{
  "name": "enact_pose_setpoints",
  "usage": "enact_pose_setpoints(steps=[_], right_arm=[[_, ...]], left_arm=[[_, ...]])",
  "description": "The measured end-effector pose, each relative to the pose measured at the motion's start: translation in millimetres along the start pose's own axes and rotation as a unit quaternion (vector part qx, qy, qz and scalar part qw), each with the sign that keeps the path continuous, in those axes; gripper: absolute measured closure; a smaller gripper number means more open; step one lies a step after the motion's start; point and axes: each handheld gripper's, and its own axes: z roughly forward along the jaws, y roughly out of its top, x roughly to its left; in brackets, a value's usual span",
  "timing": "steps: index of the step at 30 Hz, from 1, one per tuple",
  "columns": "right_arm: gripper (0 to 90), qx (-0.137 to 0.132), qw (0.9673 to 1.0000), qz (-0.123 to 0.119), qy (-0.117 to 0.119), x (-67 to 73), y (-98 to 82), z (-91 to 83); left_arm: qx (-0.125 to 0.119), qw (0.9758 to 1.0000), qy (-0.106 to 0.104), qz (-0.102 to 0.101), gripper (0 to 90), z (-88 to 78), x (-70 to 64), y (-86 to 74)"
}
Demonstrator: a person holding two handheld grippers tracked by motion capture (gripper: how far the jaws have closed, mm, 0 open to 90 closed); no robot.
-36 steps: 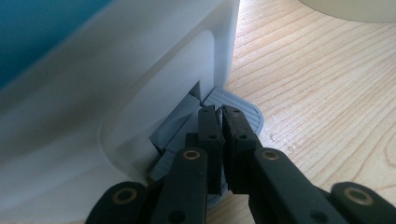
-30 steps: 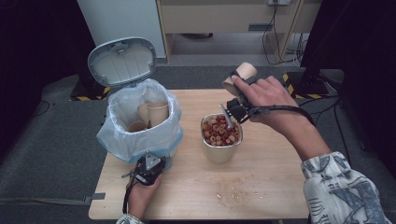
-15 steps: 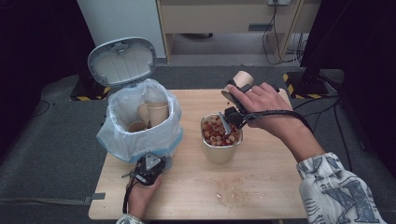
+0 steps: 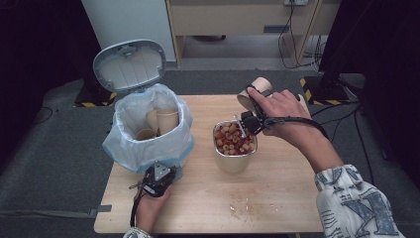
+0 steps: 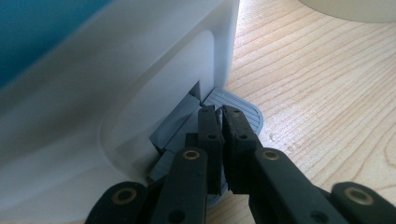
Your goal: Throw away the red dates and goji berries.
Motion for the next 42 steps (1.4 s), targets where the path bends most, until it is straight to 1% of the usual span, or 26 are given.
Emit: enact_pose_setpoints(steps=[1, 3, 5, 8, 9, 10, 14, 17, 22, 24, 28, 30, 32, 35, 36, 38, 41, 42], right_arm=[[31.0, 0.002, 1.0, 0.007, 0.003, 0.1, -0.7, -0.2], [31.0, -0.004, 0.9998, 0.021, 0.003, 0.2, -2.4, 0.8], [31.0, -0.004, 0.9994, 0.034, 0.007, 0.3, -3.8, 1.0], [31.0, -0.008, 0.9976, 0.068, 0.013, 0.6, -6.1, 1.4], [30.9, -0.011, 0.997, 0.075, 0.015, 0.6, -7.2, 1.9], [31.0, -0.016, 0.9959, 0.088, 0.014, 1.0, -8.2, 2.6], [30.9, -0.018, 0.9933, 0.113, 0.018, 0.2, -12.2, 2.5], [30.9, -0.021, 0.9919, 0.123, 0.02, -0.6, -14.6, 2.4], [30.9, -0.026, 0.9875, 0.154, 0.021, -0.7, -20.5, 2.5], [30.8, -0.028, 0.9851, 0.168, 0.024, 0.1, -22.5, 2.6], [30.8, -0.032, 0.9813, 0.188, 0.026, -0.4, -27.3, 3.3], [30.8, -0.037, 0.9769, 0.208, 0.03, -1.6, -30.1, 2.8], [30.8, -0.04, 0.9746, 0.219, 0.029, -2.9, -33.1, 2.6], [30.8, -0.039, 0.9728, 0.226, 0.032, -2.9, -36.9, 2.2], [30.8, -0.041, 0.9703, 0.236, 0.033, -2.0, -37.8, 2.1], [30.8, -0.041, 0.9677, 0.246, 0.037, -1.7, -41.6, 1.8], [30.7, -0.049, 0.9594, 0.275, 0.04, -1.2, -49.3, 1.6], [30.7, -0.049, 0.9581, 0.279, 0.04, -0.7, -51.0, 1.3]], left_arm=[[0.0, 1.0, 0.0, 0.0, 85.8, 0.0, 0.0, 0.0], [0.0, 1.0, -0.001, 0.0, 85.7, 0.0, 0.1, -0.1], [0.0, 1.0, -0.001, 0.0, 85.7, 0.0, 0.1, -0.1], [0.0, 1.0, -0.001, -0.001, 85.7, -0.1, 0.2, -0.1], [0.0, 1.0, -0.001, 0.0, 85.7, 0.0, 0.2, 0.0], [-0.001, 1.0, -0.001, -0.001, 85.7, 0.0, 0.2, -0.1], [-0.001, 1.0, -0.001, -0.001, 85.7, 0.0, 0.1, -0.1], [-0.001, 1.0, -0.001, 0.0, 85.7, 0.0, 0.1, -0.1], [-0.001, 1.0, 0.0, 0.0, 85.7, 0.0, 0.1, -0.1], [0.0, 1.0, -0.001, 0.0, 85.7, 0.0, 0.1, -0.1], [0.0, 1.0, -0.001, 0.0, 85.7, 0.0, 0.1, -0.1], [-0.001, 1.0, -0.001, -0.001, 85.7, 0.1, 0.1, -0.1], [0.0, 1.0, 0.0, -0.001, 85.7, 0.0, -0.2, -0.1], [-0.001, 1.0, 0.0, 0.0, 85.7, 0.1, 0.0, -0.1], [-0.001, 1.0, -0.001, 0.0, 85.7, 0.1, 0.1, -0.1], [-0.001, 1.0, -0.001, 0.0, 85.7, 0.1, 0.1, -0.1], [-0.001, 1.0, -0.001, 0.0, 85.7, 0.1, 0.1, -0.1], [-0.001, 1.0, 0.0, 0.0, 85.7, 0.1, 0.0, -0.1]])
